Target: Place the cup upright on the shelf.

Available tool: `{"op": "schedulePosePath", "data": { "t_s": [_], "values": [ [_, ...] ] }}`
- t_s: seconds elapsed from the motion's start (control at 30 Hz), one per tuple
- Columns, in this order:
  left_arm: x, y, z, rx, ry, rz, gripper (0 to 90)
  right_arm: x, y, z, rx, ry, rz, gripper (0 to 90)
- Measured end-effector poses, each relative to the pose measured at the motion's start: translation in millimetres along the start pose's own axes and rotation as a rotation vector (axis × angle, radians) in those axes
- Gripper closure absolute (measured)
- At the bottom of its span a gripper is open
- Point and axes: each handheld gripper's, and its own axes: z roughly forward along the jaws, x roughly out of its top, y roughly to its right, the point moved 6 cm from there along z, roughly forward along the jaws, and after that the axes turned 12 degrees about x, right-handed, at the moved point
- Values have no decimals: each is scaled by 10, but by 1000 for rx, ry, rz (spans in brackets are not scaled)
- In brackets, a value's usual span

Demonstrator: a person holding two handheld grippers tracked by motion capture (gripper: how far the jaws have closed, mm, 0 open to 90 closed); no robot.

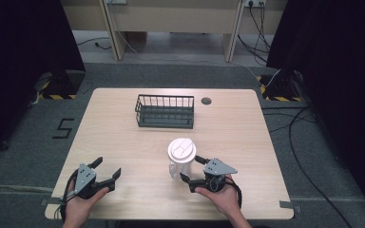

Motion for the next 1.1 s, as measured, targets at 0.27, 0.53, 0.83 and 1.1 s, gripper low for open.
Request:
{"op": "schedulePosePath", "data": {
  "t_s": [0.27,0.53,0.83,1.1],
  "values": [
    [-1,-1,-1,-2,-1,-2,178,-2,-7,138,-1,-10,-5,154],
    [0,-3,-2,-5,1,-7,178,-17,5,294,-13,-22,-9,153],
    [1,-7,-4,-6,2,-8,179,-36,0,301,-19,-11,-18,177],
    [-1,-4,0,-6,1,-9,180,-27,-14,298,-12,-21,-24,185]
  ]
}}
